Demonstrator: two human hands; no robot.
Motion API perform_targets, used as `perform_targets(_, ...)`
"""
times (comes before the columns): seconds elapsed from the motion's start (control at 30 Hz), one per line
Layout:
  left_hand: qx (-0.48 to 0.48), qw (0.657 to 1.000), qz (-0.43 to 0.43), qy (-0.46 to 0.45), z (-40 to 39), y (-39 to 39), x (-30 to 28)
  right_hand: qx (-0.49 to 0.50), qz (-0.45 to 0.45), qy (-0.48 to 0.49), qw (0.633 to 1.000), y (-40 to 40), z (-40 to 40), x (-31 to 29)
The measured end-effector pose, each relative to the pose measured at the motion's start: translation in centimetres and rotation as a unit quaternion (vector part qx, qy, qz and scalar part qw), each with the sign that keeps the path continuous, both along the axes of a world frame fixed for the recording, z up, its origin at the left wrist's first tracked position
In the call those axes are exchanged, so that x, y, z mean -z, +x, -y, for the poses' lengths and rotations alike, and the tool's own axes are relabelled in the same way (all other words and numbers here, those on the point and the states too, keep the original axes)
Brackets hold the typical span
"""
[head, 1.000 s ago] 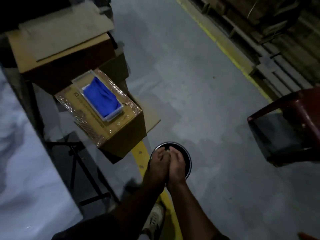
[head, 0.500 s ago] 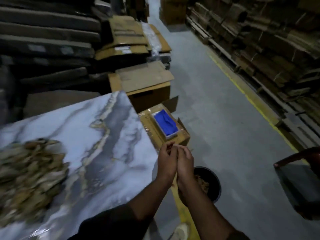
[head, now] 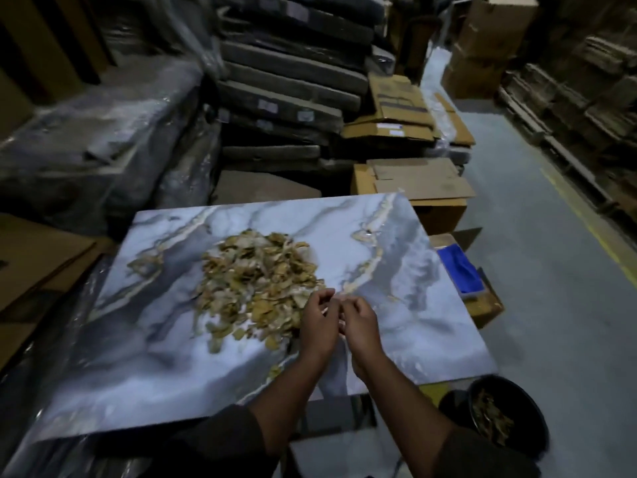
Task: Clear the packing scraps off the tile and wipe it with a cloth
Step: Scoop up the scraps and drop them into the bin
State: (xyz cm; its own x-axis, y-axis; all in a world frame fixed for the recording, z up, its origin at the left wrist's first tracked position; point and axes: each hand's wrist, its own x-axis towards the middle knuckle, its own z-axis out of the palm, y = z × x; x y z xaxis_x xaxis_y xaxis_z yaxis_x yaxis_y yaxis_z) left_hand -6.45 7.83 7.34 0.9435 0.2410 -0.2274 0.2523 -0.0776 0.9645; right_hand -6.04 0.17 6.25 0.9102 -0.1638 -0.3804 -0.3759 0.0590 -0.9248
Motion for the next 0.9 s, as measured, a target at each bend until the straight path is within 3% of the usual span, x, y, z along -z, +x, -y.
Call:
perform_targets(0.27, -0.086, 0.996, -0.011, 0.007, -8.2, -0.2, 0.9, -0.097, 0.022, -0.071, 0.993, 1.2, -7.5, 0.0)
perform_targets(0.43, -0.112, 0.993, -0.007, 0.035, -11.5, 1.9, 1.8, -0.150, 0.064, -0.168, 0.972, 4.3, -9.5, 1.1)
perform_targets(0.67, -0.131, 0.990, -0.010, 0.050, -15.8, 7.6, 2.3, -0.209, 0.178, -0.336, 0.901, 12.0, -11.5, 2.3)
perform_targets(0.9, -0.132, 0.990, -0.027, 0.037, -17.6, 11.2, 3.1, -0.318, 0.208, -0.422, 0.823, 19.8, -13.1, 3.7)
